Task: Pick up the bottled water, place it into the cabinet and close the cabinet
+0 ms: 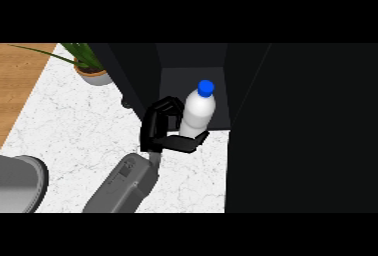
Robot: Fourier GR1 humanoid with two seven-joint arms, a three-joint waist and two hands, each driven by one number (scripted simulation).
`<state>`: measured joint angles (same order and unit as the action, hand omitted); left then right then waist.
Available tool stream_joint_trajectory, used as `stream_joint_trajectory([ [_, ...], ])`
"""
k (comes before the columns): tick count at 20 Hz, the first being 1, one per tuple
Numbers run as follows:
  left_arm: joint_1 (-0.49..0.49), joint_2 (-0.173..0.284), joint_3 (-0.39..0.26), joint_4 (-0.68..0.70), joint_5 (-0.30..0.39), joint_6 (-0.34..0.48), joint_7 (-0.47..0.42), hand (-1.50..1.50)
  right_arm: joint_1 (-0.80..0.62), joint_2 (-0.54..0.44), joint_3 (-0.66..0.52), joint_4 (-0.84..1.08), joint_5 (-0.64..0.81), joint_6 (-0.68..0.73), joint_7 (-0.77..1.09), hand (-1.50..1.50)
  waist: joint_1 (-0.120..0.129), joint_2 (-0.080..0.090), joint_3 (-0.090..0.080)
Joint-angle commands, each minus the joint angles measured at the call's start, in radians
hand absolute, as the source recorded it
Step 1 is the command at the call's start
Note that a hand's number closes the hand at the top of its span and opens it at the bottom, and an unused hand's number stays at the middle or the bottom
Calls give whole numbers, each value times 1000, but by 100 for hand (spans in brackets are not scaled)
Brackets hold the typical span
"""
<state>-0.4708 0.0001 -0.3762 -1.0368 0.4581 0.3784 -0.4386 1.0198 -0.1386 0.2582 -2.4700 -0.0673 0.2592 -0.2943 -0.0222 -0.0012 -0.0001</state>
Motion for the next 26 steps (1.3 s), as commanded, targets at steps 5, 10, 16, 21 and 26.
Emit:
stream_joint_trajectory([
  [5, -312, 0, -10, 257, 37, 135, 70, 150, -1, -10, -47, -27, -74, 27, -1, -150, -27, 8, 0],
  [10, -408, 0, 32, 380, 79, 157, 62, 150, -96, -18, -108, -53, -142, 11, 91, -150, -12, 13, 0],
  [16, -525, 0, -4, 586, 35, 205, 44, 150, -48, -19, -100, -32, -110, 51, 40, -150, -46, 17, 0],
  [21, -551, 0, 40, 726, 22, 237, 31, 150, -32, -30, -144, -67, -172, 71, 48, -150, -44, 20, 0],
  [26, -618, 42, 137, 798, 71, 249, 10, 150, -36, -23, -151, -60, -165, 80, 34, -150, -61, 30, -1],
])
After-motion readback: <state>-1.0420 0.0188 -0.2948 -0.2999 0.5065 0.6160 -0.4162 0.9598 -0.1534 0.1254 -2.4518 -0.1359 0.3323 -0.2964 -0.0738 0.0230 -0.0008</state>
